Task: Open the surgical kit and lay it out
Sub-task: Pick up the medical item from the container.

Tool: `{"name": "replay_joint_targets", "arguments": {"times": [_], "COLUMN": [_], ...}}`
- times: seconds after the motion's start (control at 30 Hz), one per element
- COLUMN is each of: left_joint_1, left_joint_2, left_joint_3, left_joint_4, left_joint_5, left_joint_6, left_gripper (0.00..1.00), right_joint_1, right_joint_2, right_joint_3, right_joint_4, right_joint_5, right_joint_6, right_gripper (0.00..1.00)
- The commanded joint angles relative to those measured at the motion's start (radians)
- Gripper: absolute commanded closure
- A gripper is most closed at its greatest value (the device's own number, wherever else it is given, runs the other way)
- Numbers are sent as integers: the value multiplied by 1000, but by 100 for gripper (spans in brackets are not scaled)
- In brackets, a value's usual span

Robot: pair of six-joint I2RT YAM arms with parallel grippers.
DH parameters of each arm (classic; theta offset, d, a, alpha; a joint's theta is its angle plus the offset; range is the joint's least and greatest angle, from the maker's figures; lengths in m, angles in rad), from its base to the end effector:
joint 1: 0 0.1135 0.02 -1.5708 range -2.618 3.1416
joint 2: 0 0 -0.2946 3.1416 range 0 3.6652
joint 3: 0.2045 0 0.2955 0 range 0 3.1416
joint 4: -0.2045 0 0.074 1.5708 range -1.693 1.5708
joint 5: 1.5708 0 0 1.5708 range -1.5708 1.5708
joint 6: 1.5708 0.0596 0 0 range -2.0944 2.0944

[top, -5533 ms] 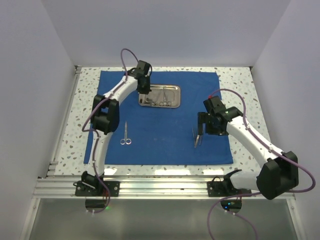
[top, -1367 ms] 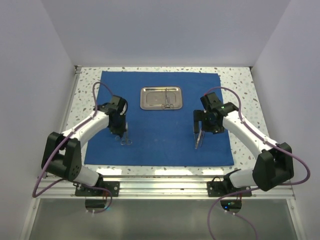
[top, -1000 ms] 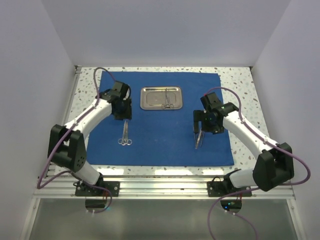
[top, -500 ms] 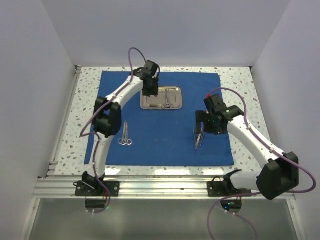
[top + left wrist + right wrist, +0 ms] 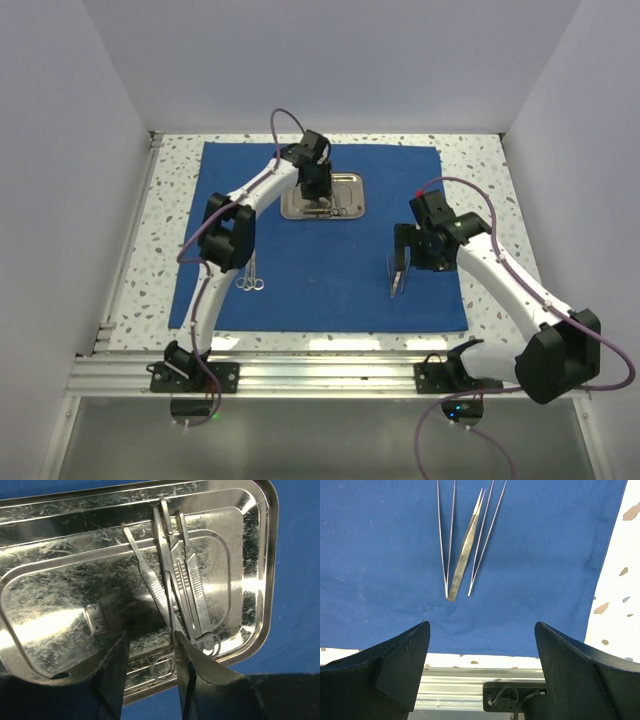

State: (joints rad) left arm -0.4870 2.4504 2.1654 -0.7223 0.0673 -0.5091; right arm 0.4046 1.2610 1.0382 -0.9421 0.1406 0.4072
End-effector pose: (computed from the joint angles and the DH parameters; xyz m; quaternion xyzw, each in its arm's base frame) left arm 0.5397 -0.2903 0.1647 -0.0012 0.9601 -0.1611 0.2287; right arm 0.2590 0.1018 0.2665 0.0154 0.9770 0.0162 0.2119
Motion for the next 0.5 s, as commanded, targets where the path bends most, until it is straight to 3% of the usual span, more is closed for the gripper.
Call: {"name": "replay_joint_targets", "arguments": {"times": [0.0,0.27,0.47], "left_joint_1": [-13,-35,-42], "left_joint_2": [15,39,85], "left_joint_3": [11,-9,17], "left_joint_4": [60,63,-15], "left_joint_5": [48,58,-15], "left_joint_6": [-32,-34,-25], "left_gripper": [56,56,63], "right_joint_1": [-4,-4,-4], "right_joint_2": [-37,-49,-49], "right_joint_3": [-7,-33,-36], "right_joint_4": [-26,-17,-7], "right_joint_5": [22,14,16], "right_joint_6": [4,15,15], "right_gripper": [11,11,11]}}
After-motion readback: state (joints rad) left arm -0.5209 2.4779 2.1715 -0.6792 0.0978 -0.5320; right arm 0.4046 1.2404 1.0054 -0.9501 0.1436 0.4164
